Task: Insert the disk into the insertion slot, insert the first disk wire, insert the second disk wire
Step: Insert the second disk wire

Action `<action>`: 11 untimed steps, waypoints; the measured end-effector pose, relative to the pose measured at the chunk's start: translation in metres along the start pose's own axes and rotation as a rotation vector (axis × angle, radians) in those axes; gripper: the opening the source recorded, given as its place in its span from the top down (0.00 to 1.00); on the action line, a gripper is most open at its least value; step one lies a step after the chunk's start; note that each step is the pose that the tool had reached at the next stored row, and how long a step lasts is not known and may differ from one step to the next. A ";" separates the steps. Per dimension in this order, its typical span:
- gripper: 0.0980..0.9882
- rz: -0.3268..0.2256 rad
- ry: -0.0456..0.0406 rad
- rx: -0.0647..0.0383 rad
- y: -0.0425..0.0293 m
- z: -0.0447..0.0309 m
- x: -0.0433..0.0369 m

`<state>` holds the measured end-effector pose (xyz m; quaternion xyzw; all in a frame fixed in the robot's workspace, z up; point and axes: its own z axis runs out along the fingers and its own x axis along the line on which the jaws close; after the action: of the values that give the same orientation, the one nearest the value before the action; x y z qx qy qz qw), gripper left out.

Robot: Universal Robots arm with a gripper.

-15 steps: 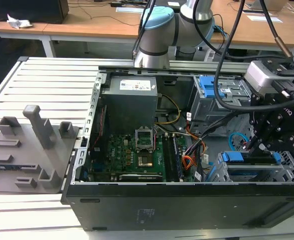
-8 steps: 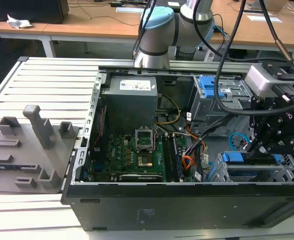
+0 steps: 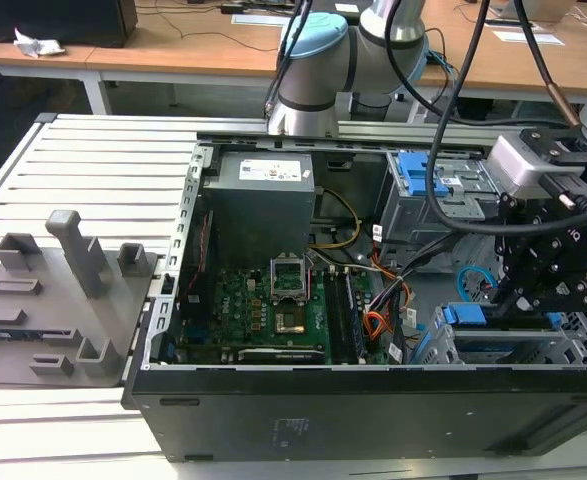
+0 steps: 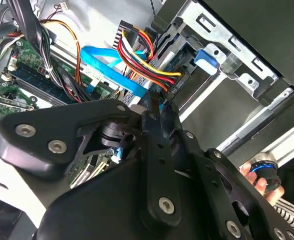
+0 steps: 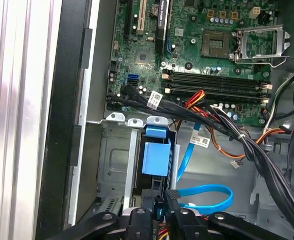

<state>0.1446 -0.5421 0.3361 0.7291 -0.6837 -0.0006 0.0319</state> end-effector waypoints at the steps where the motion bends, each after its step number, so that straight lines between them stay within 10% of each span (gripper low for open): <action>1: 0.85 0.000 0.0001 0.000 0.0000 -0.0001 0.0000; 7: 0.86 0.000 0.0006 0.000 0.0013 -0.0293 0.0001; 8: 0.99 0.000 0.0004 0.000 0.0016 -0.0337 0.0003; 11: 0.99 0.000 0.0001 0.001 0.0038 -0.0352 0.0002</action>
<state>0.1424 -0.5409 0.3714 0.7291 -0.6837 -0.0003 0.0317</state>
